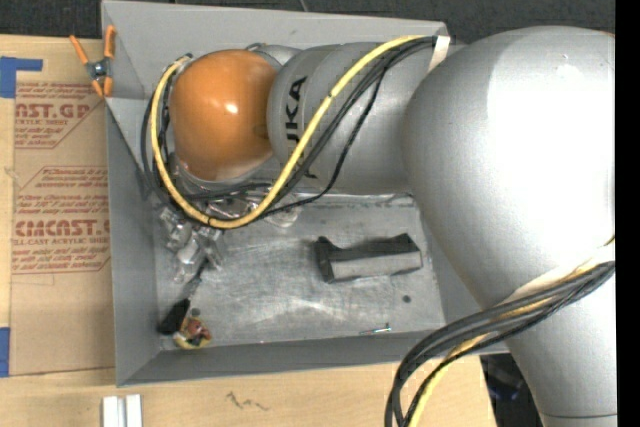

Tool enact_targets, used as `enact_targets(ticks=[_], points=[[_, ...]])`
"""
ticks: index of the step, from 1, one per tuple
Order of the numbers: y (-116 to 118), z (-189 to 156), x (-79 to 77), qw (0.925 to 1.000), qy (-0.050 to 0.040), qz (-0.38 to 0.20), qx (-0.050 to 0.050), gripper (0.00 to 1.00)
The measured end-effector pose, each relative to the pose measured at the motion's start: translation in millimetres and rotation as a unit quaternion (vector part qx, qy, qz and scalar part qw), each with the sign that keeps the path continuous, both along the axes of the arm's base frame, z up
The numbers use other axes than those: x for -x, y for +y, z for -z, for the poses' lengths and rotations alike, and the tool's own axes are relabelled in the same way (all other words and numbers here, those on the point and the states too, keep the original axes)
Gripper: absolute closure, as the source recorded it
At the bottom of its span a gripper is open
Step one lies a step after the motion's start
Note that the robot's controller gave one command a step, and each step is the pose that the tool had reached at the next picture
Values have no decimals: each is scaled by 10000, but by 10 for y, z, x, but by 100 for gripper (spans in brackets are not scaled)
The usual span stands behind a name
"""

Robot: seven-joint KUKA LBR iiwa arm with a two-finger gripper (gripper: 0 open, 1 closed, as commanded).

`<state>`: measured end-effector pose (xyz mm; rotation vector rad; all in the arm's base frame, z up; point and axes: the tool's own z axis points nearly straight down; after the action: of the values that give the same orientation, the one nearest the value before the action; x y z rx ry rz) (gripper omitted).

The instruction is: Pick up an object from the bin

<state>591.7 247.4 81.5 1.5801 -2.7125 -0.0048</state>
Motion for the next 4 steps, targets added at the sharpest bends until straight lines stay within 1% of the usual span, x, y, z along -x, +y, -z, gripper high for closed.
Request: enact_targets(ticks=[1, 2, 3, 4], points=[[6, -128, -10, 10000, -21, 2, -5, 100], [12, -47, 0, 10000, -23, 7, -12, 100], [18, -138, -7, 10000, -25, 10, -13, 100], [28, -463, -9, 10000, -40, 14, -14, 100]])
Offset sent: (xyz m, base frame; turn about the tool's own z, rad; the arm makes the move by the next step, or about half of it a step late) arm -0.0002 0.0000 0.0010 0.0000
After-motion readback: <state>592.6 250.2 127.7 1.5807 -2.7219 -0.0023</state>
